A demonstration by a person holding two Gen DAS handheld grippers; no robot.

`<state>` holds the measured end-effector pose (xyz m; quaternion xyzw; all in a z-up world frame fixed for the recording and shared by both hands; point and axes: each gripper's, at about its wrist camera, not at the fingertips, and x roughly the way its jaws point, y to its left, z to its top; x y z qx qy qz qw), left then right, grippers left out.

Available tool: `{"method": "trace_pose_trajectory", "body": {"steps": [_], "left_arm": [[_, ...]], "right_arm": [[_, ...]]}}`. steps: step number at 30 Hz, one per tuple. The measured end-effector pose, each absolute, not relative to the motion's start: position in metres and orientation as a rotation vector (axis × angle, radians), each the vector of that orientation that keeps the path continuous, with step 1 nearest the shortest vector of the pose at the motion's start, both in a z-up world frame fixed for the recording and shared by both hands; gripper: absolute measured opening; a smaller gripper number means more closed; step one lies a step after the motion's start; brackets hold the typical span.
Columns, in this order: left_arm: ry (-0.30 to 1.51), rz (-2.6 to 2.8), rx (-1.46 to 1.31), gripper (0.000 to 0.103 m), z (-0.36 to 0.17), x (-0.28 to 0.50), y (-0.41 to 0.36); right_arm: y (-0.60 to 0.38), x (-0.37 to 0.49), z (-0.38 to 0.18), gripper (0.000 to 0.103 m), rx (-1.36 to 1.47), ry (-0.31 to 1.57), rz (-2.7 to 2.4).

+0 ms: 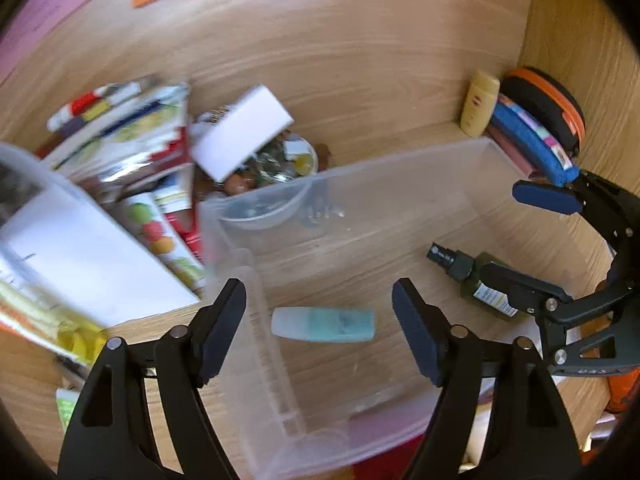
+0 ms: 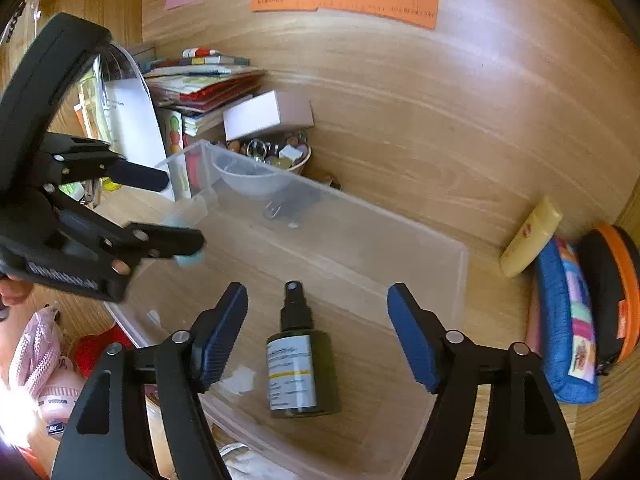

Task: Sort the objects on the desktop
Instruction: 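Open both tools to drop the tube and bottle into the clear box, then grasp the bagged pink rope with the left tool while the right tool grasps the white pouch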

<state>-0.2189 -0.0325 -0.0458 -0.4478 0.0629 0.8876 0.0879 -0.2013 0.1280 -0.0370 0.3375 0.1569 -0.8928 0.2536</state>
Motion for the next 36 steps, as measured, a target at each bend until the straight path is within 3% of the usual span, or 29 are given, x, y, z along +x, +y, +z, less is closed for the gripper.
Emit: {"method": "trace_pose_trajectory", "body": {"steps": [4,14,25,36], "left_arm": [[0.133,2.668,-1.3,0.088,-0.026,-0.201,-0.04],[0.153,2.767,-1.126,0.097,0.02,-0.146,-0.037],[0.089,2.893,-1.005,0.1,0.039,-0.09,-0.069],[-0.021,2.93,-1.148,0.1,0.003,-0.051,-0.1]], "right_arm": [[0.13,-0.197,-0.027,0.076,0.88,0.424,-2.435],[0.141,-0.168,0.01,0.087,0.773,0.383,-2.491],[0.16,-0.122,0.03,0.095,0.678,0.41,-2.542],[0.184,-0.098,0.011,0.095,0.755,0.424,-2.581]]}}
